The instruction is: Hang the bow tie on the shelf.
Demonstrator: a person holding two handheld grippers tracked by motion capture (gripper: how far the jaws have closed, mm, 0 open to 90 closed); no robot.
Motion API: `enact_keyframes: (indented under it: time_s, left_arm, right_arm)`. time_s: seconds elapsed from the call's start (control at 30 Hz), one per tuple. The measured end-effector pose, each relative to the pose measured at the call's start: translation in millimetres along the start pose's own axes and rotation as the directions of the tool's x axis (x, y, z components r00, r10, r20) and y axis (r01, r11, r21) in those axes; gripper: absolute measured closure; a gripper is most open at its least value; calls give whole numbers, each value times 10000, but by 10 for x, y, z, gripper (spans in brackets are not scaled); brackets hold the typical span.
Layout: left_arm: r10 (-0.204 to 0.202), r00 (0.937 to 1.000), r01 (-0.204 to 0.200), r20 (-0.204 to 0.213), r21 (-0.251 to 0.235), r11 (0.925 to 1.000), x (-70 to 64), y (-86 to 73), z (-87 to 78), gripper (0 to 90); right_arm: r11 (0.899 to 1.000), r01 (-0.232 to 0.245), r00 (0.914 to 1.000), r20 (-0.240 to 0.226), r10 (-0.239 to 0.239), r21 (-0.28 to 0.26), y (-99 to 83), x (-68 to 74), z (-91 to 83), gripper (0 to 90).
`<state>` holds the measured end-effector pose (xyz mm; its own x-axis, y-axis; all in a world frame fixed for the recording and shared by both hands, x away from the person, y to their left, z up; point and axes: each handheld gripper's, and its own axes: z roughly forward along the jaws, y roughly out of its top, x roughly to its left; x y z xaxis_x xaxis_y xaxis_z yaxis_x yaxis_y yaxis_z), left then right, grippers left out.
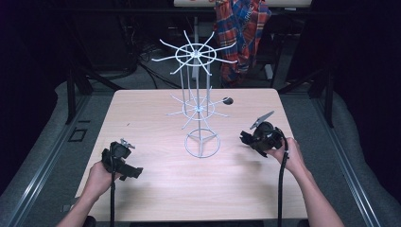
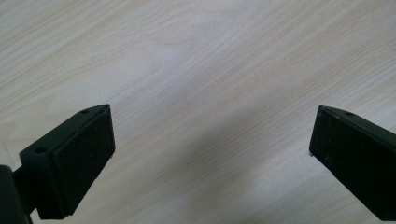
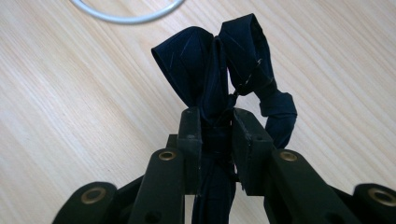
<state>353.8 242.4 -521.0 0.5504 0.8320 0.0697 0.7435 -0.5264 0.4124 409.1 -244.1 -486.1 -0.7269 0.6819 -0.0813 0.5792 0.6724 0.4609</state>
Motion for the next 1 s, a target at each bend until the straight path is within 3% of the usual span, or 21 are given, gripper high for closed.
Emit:
enact_keyframes:
  time_s: [0.4,1.0]
  left_arm:
    - [27,10000,-27,-1,6,10000,-9,12,4,2]
    - [49,10000,-48,15,-14,10000,-18,18,6,2]
  right_arm:
    - [9991,-257,9995,-192,250,-333,40,17,-75,739]
    - [9967,-190,9998,39,193,-783,117,84,-186,739]
